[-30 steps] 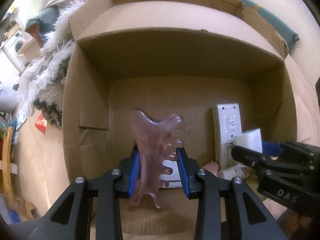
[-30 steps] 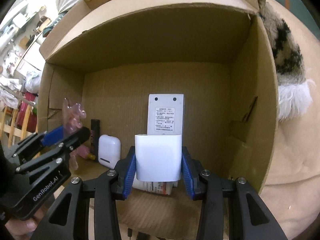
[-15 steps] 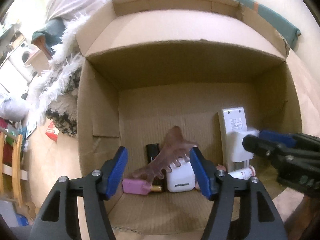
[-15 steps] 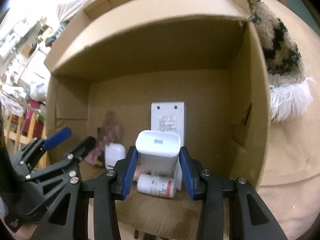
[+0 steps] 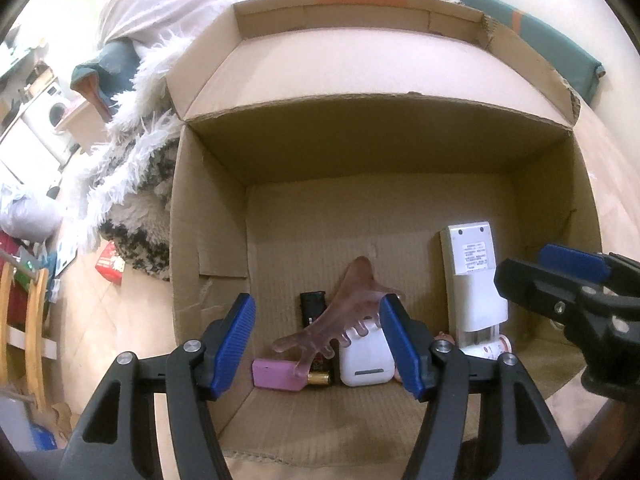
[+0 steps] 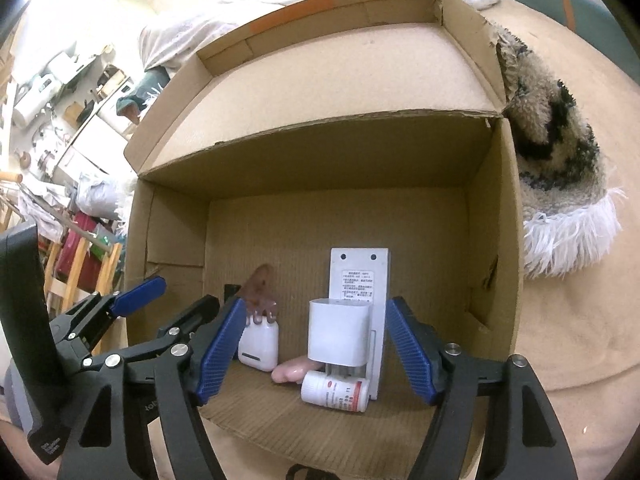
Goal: Organize rigid objects
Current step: 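Lower the comb and white plug into the box and open both tools, then withdraw both tools and reach the left tool to the batteries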
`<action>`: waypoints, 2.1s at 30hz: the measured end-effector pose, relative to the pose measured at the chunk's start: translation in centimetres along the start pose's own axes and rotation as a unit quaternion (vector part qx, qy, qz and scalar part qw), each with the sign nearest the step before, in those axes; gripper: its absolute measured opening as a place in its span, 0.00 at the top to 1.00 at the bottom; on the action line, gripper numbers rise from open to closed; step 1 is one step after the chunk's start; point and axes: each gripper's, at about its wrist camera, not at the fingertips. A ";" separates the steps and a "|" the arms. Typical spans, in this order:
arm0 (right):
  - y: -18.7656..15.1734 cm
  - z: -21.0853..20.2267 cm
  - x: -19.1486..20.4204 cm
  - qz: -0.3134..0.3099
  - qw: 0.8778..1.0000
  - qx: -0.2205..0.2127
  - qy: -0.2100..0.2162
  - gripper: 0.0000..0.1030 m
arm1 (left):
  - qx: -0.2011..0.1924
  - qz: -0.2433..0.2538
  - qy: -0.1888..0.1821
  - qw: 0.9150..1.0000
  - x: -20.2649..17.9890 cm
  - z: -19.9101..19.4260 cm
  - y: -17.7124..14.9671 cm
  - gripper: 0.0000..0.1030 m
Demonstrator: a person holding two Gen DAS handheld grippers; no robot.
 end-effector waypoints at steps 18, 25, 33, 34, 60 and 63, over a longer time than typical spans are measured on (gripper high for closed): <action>-0.3 -2.8 0.0 0.002 1.000 -0.030 -0.009 0.26 | -0.028 -0.018 -0.007 0.999 1.0 -3.7 1.1 0.40; -0.7 -5.4 1.0 -0.022 0.998 -0.052 -0.012 0.26 | -0.017 -0.038 -0.009 0.999 1.8 -5.7 1.1 0.40; -2.5 -7.7 0.7 -0.007 0.999 -0.049 0.002 0.26 | -0.018 -0.047 -0.012 0.999 2.9 -8.1 -1.0 0.40; -2.8 -7.9 0.7 -0.004 0.999 -0.046 0.005 0.26 | -0.016 -0.046 -0.011 0.999 3.0 -8.2 -1.2 0.40; -8.4 -4.2 -1.4 0.054 0.994 0.094 -0.020 0.26 | 0.101 -0.015 -0.083 0.991 -0.4 -3.2 -8.8 0.42; -8.5 -3.8 -2.1 0.066 0.992 0.105 -0.030 0.26 | 0.127 -0.026 -0.106 0.986 -1.9 -2.0 -9.1 0.47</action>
Point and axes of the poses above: each gripper's, at about its wrist camera, not at the fingertips, and z roughly the way its jaws point, x to its left, y to its top, and after that the axes turned 9 degrees about -x, right-handed
